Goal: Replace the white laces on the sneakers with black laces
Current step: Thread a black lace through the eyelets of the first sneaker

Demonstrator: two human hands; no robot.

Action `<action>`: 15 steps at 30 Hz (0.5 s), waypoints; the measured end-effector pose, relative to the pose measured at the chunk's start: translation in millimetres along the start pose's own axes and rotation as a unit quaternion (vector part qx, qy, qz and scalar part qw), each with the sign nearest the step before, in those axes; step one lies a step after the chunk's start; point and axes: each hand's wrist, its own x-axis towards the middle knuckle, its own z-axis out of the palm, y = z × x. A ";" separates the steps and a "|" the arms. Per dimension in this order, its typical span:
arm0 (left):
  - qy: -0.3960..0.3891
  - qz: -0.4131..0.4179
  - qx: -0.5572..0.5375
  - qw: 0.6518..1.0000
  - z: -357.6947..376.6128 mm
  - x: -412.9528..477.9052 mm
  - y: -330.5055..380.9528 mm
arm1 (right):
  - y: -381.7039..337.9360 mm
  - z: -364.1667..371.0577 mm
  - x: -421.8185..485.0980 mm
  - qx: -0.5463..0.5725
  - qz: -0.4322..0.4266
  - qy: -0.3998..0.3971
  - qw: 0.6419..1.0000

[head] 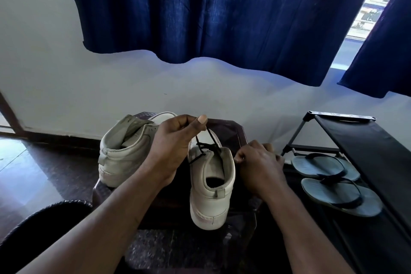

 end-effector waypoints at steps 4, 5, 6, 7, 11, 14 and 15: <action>0.001 -0.008 0.007 1.000 -0.1 0.7 -1.6 | 7.8 2.4 4.7 0.115 -0.058 0.008 0.992; -0.001 -0.010 0.008 1.000 0.3 0.9 -1.3 | 7.8 2.6 5.6 0.144 -0.095 0.028 0.985; -0.002 -0.010 0.006 1.000 0.9 0.8 -0.7 | 5.7 1.6 5.7 0.169 -0.126 0.047 0.976; -0.002 -0.009 0.006 1.000 1.9 0.8 -0.6 | 2.2 0.5 4.7 0.185 -0.143 0.065 0.970; -0.005 -0.015 0.029 0.999 4.6 0.4 -2.6 | -6.9 2.4 -0.6 0.143 -0.105 0.091 0.980; -0.003 -0.045 0.063 0.997 1.2 1.0 -9.7 | -0.3 2.5 1.0 -0.041 -0.033 0.074 0.996; -0.004 -0.056 0.075 0.996 0.4 0.8 -12.0 | 2.9 1.8 1.1 -0.066 0.002 0.044 0.997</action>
